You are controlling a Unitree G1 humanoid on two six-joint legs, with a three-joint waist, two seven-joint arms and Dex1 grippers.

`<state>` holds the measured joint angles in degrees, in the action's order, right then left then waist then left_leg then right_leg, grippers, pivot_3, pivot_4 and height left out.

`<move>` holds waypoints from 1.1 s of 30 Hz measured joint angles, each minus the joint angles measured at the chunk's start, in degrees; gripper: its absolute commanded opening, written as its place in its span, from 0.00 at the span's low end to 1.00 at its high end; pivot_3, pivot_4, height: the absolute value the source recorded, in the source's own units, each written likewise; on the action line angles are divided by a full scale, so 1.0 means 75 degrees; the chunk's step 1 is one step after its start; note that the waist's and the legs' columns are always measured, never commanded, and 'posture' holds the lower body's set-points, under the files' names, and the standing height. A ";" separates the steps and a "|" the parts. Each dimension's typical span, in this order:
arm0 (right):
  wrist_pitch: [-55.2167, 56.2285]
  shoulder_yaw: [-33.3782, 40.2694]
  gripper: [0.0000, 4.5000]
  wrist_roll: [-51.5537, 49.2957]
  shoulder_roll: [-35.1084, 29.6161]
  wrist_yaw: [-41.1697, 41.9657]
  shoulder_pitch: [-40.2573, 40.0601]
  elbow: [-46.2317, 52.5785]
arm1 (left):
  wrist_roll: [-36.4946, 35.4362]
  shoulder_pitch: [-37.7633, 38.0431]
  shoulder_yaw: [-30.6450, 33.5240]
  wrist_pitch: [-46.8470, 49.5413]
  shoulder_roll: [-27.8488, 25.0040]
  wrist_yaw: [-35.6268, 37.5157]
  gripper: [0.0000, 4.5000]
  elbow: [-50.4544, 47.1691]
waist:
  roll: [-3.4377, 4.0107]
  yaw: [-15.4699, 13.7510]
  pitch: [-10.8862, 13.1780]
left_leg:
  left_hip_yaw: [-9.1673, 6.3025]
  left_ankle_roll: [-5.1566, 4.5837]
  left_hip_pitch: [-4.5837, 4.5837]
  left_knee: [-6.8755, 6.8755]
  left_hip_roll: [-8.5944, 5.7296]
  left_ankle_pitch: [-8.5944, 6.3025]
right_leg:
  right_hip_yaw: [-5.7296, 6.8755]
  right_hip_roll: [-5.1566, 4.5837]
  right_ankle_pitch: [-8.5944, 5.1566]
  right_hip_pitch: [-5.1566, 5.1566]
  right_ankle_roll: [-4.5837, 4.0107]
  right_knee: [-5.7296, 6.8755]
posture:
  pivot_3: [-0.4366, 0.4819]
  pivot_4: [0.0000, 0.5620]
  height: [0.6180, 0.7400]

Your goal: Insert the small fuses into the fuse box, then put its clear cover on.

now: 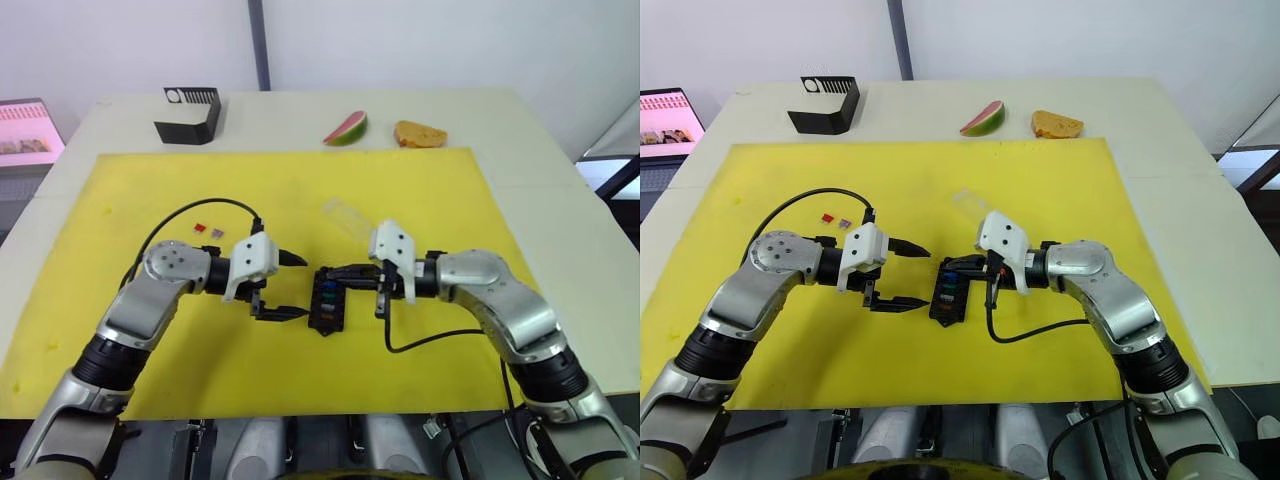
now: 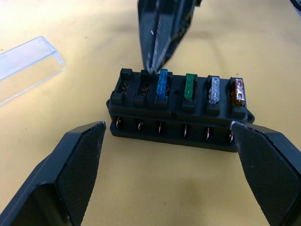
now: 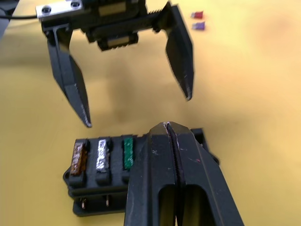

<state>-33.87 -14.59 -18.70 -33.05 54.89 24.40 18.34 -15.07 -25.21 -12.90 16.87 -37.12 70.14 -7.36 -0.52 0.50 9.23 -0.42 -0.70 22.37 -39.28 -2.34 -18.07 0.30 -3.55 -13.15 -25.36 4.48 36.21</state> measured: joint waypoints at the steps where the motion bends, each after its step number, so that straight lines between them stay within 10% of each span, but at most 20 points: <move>1: 0.0000 -0.0035 0.01 0.0022 -0.0004 -0.0001 -0.0001 0.0000 | 0.0004 0.0000 0.0000 0.0000 0.0000 -0.0002 1.00 0.0000 | 0.0000 -0.0002 0.0000 | 0.0000 0.0000 0.0000 0.0000 0.0000 0.0000 | 0.0000 0.0000 0.0000 0.0000 0.0000 0.0000 | 0.48 0.27 1.00; 25: -0.0854 0.0946 0.01 -0.0624 -0.0155 -0.0570 -0.0123 0.0594 | -0.0909 0.0539 0.0953 0.1474 0.0437 -0.1258 1.00 -0.0534 | -0.0001 -0.0003 -0.0003 | -0.0002 -0.0007 -0.0003 -0.0001 0.0002 -0.0004 | -0.0001 -0.0001 0.0000 0.0003 0.0001 0.0002 | 0.48 0.27 1.00; 33: -0.1752 0.3394 0.85 -0.1280 -0.1481 -0.0999 -0.1112 0.0561 | -0.3291 0.3300 0.4862 0.4027 0.0581 -0.3359 1.00 -0.1792 | -0.0001 0.0021 -0.0003 | -0.0001 -0.0027 -0.0004 0.0008 0.0008 -0.0017 | -0.0004 -0.0003 0.0000 0.0000 0.0000 -0.0003 | 0.48 0.27 1.00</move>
<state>-47.01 10.86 -28.31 -44.16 47.40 16.06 22.55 -39.75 -0.46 23.56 47.08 -32.76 44.95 -20.79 -0.53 0.66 9.21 -0.43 -0.90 22.34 -39.22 -2.29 -18.19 0.27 -3.57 -13.15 -25.37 4.48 36.19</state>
